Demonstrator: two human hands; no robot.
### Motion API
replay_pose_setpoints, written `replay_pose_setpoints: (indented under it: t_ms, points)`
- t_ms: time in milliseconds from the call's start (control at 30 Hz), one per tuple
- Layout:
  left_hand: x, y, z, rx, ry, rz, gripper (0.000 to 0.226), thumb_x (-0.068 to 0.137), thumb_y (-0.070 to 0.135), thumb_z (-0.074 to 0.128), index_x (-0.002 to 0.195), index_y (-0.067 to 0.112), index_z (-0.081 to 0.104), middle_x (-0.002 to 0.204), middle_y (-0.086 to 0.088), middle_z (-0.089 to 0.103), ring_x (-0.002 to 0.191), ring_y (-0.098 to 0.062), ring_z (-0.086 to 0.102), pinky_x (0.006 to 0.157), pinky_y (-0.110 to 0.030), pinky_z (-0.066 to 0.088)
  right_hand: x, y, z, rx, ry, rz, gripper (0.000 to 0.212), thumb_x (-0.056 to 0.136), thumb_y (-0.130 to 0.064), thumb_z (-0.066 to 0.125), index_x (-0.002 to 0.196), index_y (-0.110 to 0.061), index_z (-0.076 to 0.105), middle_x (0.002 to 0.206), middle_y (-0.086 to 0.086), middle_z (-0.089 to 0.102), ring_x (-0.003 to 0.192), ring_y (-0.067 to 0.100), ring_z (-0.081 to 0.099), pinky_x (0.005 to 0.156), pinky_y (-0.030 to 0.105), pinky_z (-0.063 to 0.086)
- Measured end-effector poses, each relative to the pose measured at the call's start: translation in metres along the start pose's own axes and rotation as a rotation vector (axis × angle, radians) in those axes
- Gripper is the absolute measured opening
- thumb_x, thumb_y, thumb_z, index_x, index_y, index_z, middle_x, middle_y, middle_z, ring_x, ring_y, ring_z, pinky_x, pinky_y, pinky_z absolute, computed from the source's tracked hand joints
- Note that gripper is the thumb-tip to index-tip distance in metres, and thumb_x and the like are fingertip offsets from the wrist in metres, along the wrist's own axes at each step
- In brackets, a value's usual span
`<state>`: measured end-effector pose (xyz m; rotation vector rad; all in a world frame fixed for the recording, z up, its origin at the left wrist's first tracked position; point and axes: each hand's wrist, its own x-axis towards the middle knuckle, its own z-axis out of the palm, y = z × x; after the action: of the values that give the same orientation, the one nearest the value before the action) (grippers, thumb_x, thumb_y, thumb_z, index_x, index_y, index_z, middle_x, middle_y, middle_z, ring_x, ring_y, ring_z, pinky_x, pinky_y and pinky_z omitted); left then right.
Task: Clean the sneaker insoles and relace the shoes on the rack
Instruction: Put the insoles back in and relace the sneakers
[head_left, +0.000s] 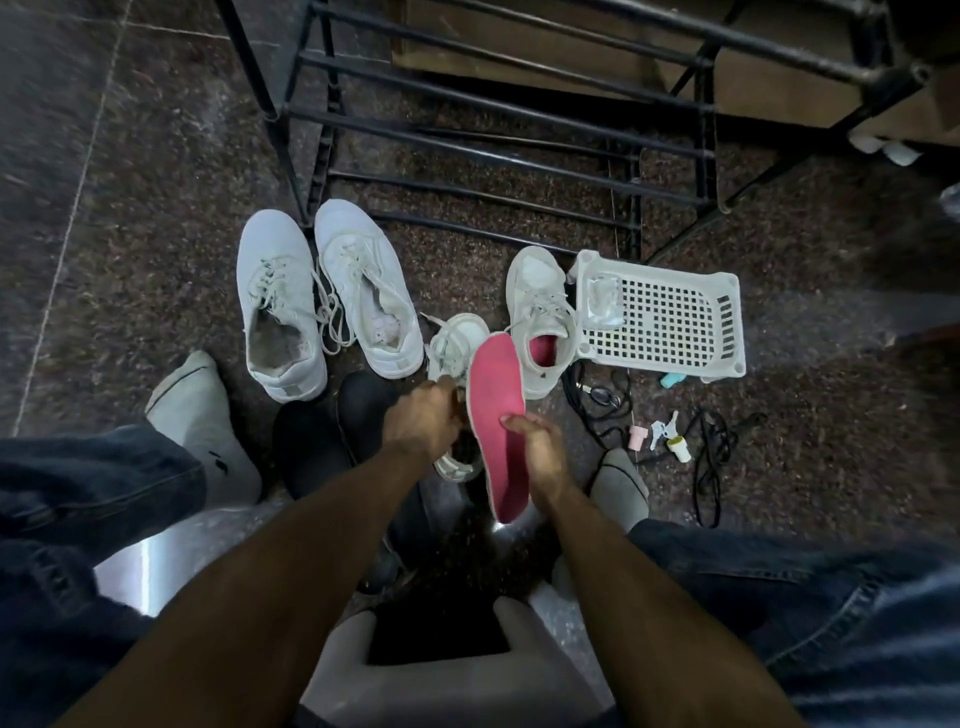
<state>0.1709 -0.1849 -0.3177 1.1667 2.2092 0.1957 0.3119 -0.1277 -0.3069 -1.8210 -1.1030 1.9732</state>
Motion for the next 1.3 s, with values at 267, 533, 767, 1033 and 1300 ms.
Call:
replay_pose_setpoints:
  t_ms: [267,533,767,1033,1300]
  points:
    - [0.008,-0.016,0.0,-0.097,-0.04,-0.028,0.023,0.089,0.028,0.054,0.106,0.013,0.061,0.112,-0.019,0.065,0.102,-0.045,0.061,0.083,-0.045,0.05,0.007,0.003,0.006,-0.214,-0.193,-0.026,0.025,0.087,0.004,0.059,0.067,-0.011,0.062,0.052,-0.008,0.063,0.046,0.005,0.057,0.047,0.015,0.042]
    - [0.003,-0.039,0.018,0.032,0.189,0.284,0.005,0.086,0.018,0.06,0.089,0.022,0.059,0.104,0.001,0.051,0.09,-0.021,0.055,0.063,-0.036,0.047,0.001,0.012,-0.009,-0.109,-0.039,-0.037,0.007,0.086,0.0,0.06,0.08,-0.002,0.063,0.071,0.008,0.059,0.062,0.018,0.054,0.052,0.021,0.043]
    - [0.012,-0.027,0.02,0.433,0.111,0.367,0.022,0.08,0.029,0.065,0.1,0.026,0.073,0.137,-0.001,0.05,0.134,-0.026,0.038,0.108,-0.05,0.028,0.001,0.002,-0.012,-0.05,-0.005,0.016,0.017,0.084,0.0,0.06,0.069,-0.007,0.061,0.059,0.001,0.061,0.05,0.013,0.056,0.05,0.02,0.043]
    - [0.03,0.0,0.033,0.632,-0.034,0.253,0.043,0.096,0.03,0.046,0.139,0.026,0.049,0.152,-0.006,0.022,0.145,-0.03,0.01,0.113,-0.06,0.0,-0.001,0.002,-0.01,-0.009,-0.027,0.046,0.015,0.085,0.001,0.059,0.073,-0.008,0.062,0.061,0.001,0.061,0.051,0.014,0.056,0.049,0.019,0.044]
    - [0.026,0.002,0.027,0.747,-0.076,0.294,0.061,0.101,0.025,0.037,0.154,0.015,0.01,0.16,-0.009,0.008,0.147,-0.032,0.005,0.115,-0.059,0.003,-0.004,0.001,-0.009,-0.029,-0.059,0.038,0.014,0.086,0.001,0.058,0.076,-0.007,0.063,0.06,-0.001,0.064,0.051,0.01,0.059,0.047,0.017,0.045]
